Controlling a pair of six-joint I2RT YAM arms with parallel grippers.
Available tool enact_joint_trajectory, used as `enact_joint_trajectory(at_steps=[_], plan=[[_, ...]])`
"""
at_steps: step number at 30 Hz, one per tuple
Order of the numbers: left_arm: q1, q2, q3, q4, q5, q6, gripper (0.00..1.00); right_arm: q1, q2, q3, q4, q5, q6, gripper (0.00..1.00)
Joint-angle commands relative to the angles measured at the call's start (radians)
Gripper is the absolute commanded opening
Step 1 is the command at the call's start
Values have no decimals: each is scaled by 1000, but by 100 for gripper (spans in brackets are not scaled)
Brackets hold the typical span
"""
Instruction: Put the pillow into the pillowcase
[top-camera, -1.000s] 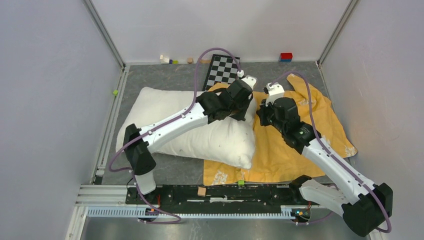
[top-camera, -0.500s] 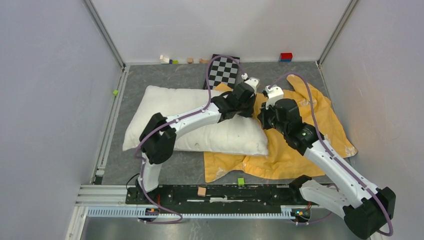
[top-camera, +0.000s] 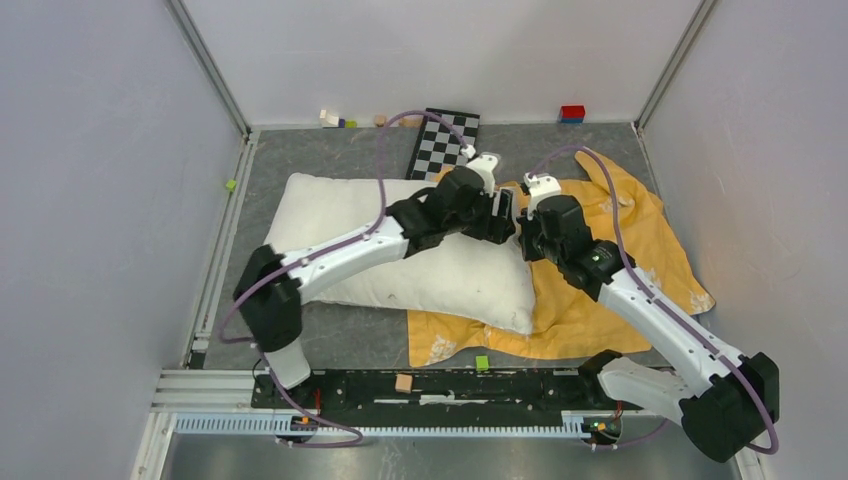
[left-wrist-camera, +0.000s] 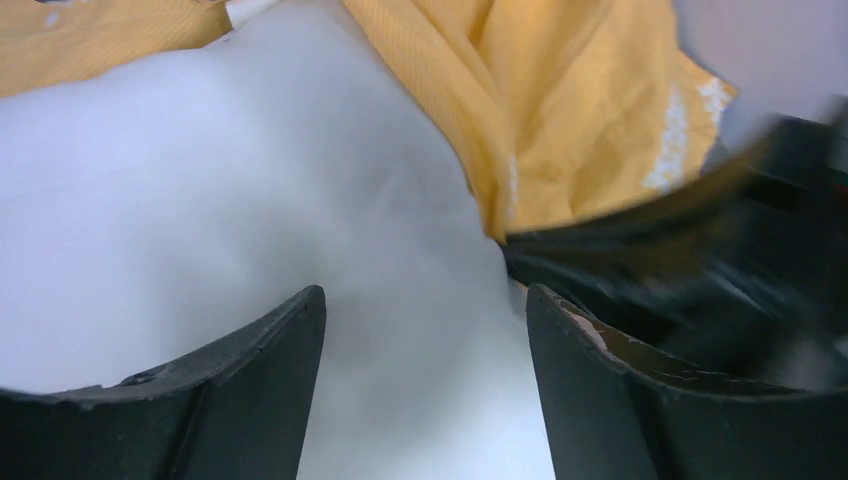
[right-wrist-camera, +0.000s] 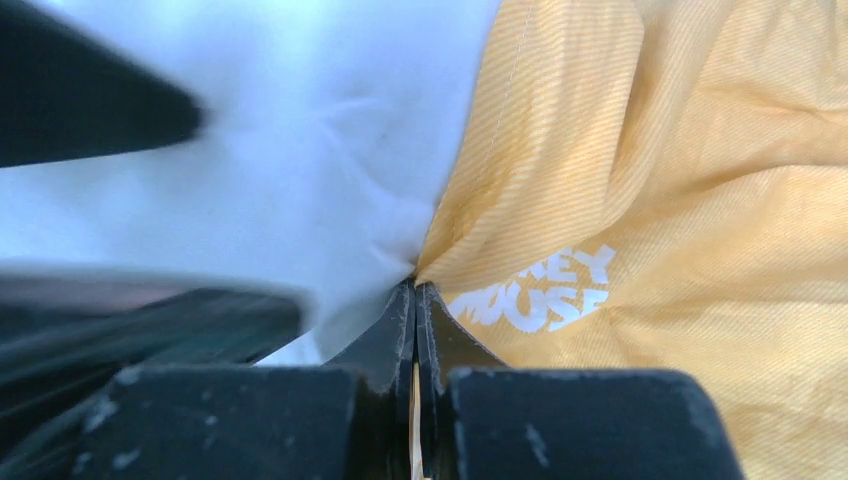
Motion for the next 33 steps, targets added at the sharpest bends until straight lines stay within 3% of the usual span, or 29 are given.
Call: enact_joint_trajectory(at_steps=[1, 6, 10, 13, 16, 18, 19, 20, 22, 24, 33], plan=[[-15, -207, -53, -114, 38, -15, 81, 1, 14, 35, 11, 29, 13, 0], [-114, -264, -99, -235, -26, 76, 100, -1, 14, 35, 11, 35, 22, 0], [-207, -162, -84, -253, -132, 120, 100, -2, 14, 40, -4, 64, 38, 0], [-213, -81, -91, -211, -204, 115, 98, -4, 11, 39, -35, 102, 56, 0], [-208, 7, -72, -212, -314, 101, 78, -7, -14, 29, -67, 146, 72, 2], [-178, 33, -66, -211, -341, 51, 44, -9, -39, 18, -86, 166, 79, 10], [-153, 34, -67, -209, -330, 26, 20, -10, -54, 12, -99, 178, 83, 14], [-132, 28, -72, -198, -306, 7, 5, -10, -65, 7, -113, 186, 85, 20], [-100, 15, -78, -178, -230, 1, 2, -11, -96, -8, -142, 197, 92, 36], [-83, 10, -72, -174, -171, 2, 2, -10, -132, -39, -150, 190, 99, 46], [-33, -7, -78, -159, -28, -31, 2, -9, -198, -225, -32, 103, 184, 51]])
